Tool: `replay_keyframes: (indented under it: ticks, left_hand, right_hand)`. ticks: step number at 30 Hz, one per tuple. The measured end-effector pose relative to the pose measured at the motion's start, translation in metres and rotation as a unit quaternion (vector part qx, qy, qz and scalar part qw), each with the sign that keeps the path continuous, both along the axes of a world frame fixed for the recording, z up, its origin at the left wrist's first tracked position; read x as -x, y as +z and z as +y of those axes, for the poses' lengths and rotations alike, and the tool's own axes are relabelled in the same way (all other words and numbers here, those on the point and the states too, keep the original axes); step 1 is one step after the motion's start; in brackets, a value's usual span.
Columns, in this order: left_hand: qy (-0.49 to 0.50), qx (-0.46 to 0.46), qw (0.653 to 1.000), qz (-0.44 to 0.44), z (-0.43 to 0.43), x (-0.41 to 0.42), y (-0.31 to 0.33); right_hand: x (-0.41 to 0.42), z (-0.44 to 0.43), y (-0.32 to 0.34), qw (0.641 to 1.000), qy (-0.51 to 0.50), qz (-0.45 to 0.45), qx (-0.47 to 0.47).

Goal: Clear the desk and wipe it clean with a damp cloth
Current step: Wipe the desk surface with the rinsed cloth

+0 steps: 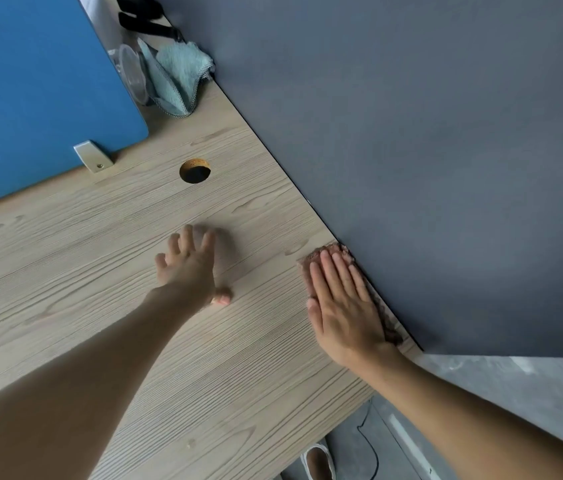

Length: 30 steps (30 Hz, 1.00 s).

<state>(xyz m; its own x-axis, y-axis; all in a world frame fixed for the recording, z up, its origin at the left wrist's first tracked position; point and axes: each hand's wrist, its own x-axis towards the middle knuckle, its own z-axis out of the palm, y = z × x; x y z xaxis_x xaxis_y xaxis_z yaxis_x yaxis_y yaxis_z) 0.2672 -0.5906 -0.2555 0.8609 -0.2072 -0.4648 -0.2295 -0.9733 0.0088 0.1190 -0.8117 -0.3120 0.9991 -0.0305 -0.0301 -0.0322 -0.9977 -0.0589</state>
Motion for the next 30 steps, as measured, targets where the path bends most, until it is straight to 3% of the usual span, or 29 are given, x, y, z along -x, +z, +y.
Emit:
replay_keyframes:
  ticks: [5, 12, 19, 25, 30]
  left_hand:
    - [0.010, -0.011, 1.000, 0.004, 0.001, -0.009, -0.003]
    - [-0.002, 0.027, 0.999, 0.040, 0.009, -0.020, 0.017]
    - [0.025, -0.014, 1.000, -0.002, 0.007, -0.024, 0.007]
    - [0.068, -0.034, 0.997, 0.032, 0.004, -0.031, 0.007]
    - [0.024, -0.037, 0.998, 0.043, 0.012, -0.047, 0.021]
  right_hand:
    - [-0.011, -0.007, -0.004, 0.998, 0.065, 0.005, -0.015]
    - [-0.044, 0.015, -0.001, 0.998, -0.059, -0.010, -0.014]
    - [-0.067, 0.006, -0.003, 0.998, 0.064, 0.000, -0.020]
    - [-0.098, 0.040, -0.002, 0.996, -0.081, -0.018, -0.028]
    - [-0.121, 0.018, -0.004, 0.998, 0.066, -0.009, -0.008]
